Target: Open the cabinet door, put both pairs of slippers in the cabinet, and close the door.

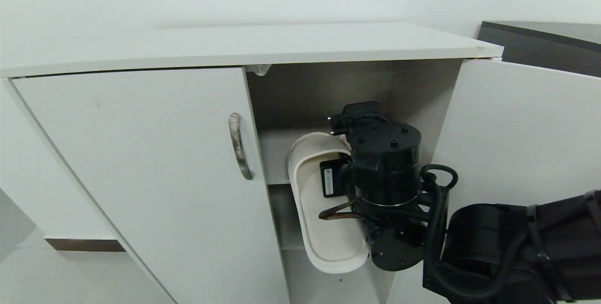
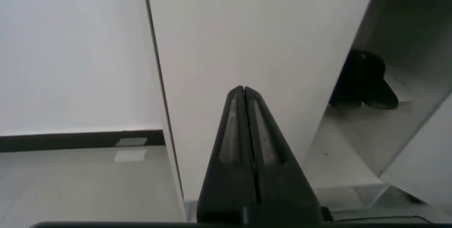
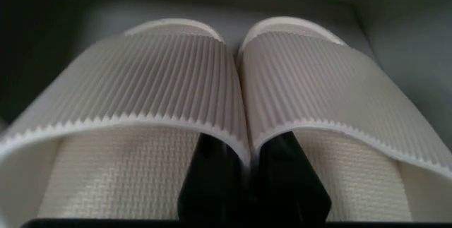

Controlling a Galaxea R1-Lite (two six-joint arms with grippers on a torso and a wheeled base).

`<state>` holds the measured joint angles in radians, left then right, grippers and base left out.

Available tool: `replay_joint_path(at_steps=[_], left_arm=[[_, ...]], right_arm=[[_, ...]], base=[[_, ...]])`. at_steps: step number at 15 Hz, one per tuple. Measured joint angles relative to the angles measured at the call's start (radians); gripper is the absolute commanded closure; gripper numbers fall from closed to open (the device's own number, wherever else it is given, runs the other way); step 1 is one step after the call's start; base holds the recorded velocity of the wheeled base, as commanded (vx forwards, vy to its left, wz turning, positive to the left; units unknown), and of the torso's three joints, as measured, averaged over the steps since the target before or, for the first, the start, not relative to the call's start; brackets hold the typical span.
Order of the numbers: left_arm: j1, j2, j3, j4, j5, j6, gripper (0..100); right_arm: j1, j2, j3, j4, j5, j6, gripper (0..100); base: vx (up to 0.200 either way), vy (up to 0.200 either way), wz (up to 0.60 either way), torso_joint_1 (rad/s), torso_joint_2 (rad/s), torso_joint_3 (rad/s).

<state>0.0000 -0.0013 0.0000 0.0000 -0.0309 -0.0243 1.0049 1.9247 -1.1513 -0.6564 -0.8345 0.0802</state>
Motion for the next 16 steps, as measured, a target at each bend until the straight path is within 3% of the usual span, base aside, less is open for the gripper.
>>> replay_joint_path(at_steps=[16], left_arm=[[0.000, 0.000, 0.000, 0.000, 0.000, 0.000, 100]], right_arm=[[-0.125, 0.198, -0.320, 0.061, 0.005, -0.005, 100]], base=[[0.000, 0.000, 0.00, 0.000, 0.00, 0.000]])
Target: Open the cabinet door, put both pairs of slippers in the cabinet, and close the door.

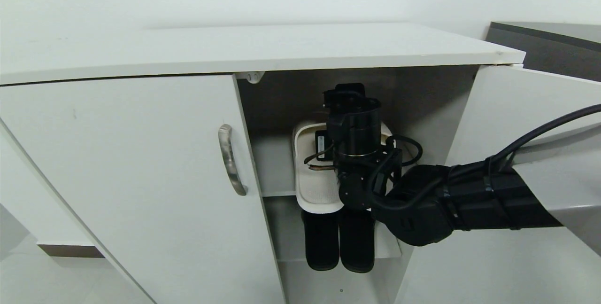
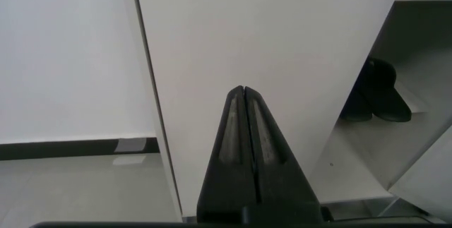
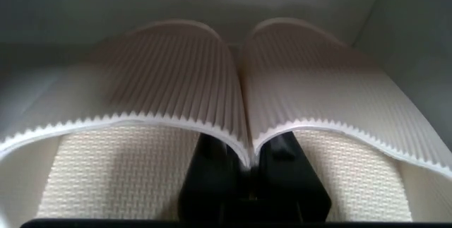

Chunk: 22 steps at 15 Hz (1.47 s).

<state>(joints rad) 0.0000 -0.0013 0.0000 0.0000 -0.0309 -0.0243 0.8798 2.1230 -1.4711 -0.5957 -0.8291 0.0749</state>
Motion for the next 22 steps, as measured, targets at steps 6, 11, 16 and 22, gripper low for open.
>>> replay_joint_path(at_steps=[6, 11, 16, 22], left_arm=[[0.000, 0.000, 0.000, 0.000, 0.000, 0.000, 100], [0.000, 0.000, 0.000, 0.000, 0.000, 0.000, 100], [0.000, 0.000, 0.000, 0.000, 0.000, 0.000, 100], [0.000, 0.000, 0.000, 0.000, -0.001, 0.000, 100]], right_arm=[[-0.037, 0.067, -0.091, 0.026, 0.001, 0.000, 100], [-0.045, 0.092, -0.107, 0.029, 0.002, -0.001, 0], [-0.045, 0.094, -0.095, 0.035, 0.001, 0.000, 0], [0.005, -0.028, 0.078, 0.034, 0.068, 0.001, 0]], base=[[0.000, 0.000, 0.00, 0.000, 0.00, 0.000], [0.000, 0.000, 0.00, 0.000, 0.00, 0.000], [0.000, 0.000, 0.00, 0.000, 0.00, 0.000], [0.000, 0.000, 0.00, 0.000, 0.00, 0.000]])
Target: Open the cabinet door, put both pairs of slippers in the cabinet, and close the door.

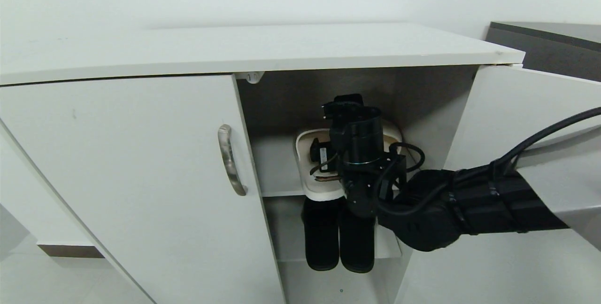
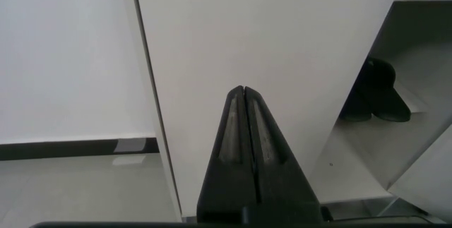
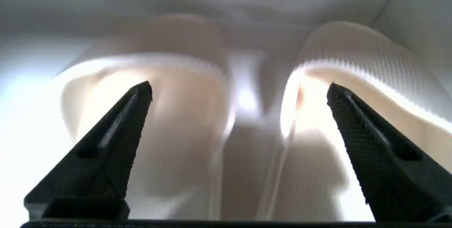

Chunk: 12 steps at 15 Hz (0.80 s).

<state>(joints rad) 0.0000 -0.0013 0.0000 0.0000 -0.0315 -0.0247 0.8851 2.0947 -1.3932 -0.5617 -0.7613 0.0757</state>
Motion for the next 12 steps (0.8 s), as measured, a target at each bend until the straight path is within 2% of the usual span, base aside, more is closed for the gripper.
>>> replay_joint_path(at_steps=[3, 6, 7, 12], left_arm=[[0.000, 0.000, 0.000, 0.000, 0.000, 0.000, 100], [0.000, 0.000, 0.000, 0.000, 0.000, 0.000, 100], [0.000, 0.000, 0.000, 0.000, -0.001, 0.000, 100], [0.000, 0.000, 0.000, 0.000, 0.000, 0.001, 100]], right_arm=[[0.035, -0.090, 0.094, 0.000, 0.020, 0.004, 0], [0.062, -0.170, 0.176, -0.001, 0.058, 0.036, 0], [0.073, -0.191, 0.200, 0.000, 0.068, 0.048, 100], [0.123, -0.298, 0.321, -0.001, 0.126, 0.075, 100]], base=[[0.000, 0.000, 0.00, 0.000, 0.00, 0.000], [-0.200, 0.000, 0.00, 0.002, 0.01, 0.004], [-0.200, 0.000, 0.00, 0.007, 0.01, 0.002], [-0.200, 0.000, 0.00, 0.000, 0.00, 0.002]])
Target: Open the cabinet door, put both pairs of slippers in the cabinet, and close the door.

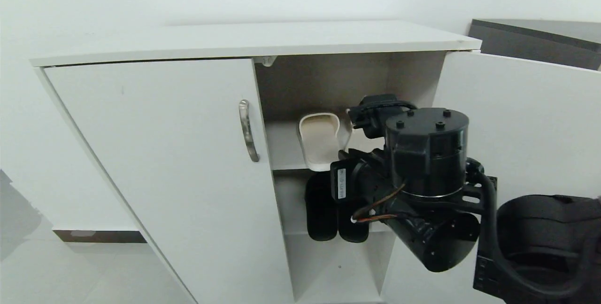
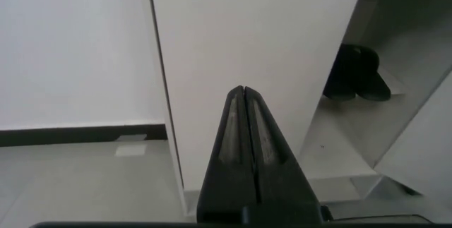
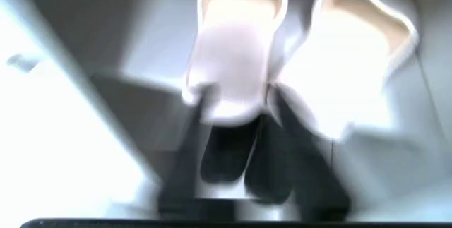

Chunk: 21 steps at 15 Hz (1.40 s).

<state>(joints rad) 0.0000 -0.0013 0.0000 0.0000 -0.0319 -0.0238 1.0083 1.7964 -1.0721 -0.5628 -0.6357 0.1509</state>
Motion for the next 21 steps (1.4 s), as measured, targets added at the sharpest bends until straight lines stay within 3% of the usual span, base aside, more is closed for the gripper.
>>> replay_joint_path(at_steps=[5, 10, 15, 21], left_arm=[[0.000, 0.000, 0.000, 0.000, -0.001, 0.002, 100], [0.000, 0.000, 0.000, 0.000, 0.000, 0.001, 100], [0.000, 0.000, 0.000, 0.000, 0.000, 0.001, 100], [0.000, 0.000, 0.000, 0.000, 0.000, 0.000, 100]], right_arm=[[0.037, -0.143, 0.227, 0.002, 0.121, 0.068, 100], [-0.013, -0.191, 0.340, -0.020, 0.254, 0.098, 100], [-0.034, -0.191, 0.412, -0.074, 0.262, 0.034, 100], [-0.034, -0.186, 0.425, -0.073, 0.260, 0.024, 100]], base=[[-0.200, 0.000, 0.00, 0.002, 0.00, 0.003], [-0.200, 0.000, 0.00, 0.000, 0.00, 0.004], [-0.200, 0.000, 0.00, 0.000, 0.00, 0.005], [0.000, 0.000, 0.00, 0.000, 0.00, 0.000]])
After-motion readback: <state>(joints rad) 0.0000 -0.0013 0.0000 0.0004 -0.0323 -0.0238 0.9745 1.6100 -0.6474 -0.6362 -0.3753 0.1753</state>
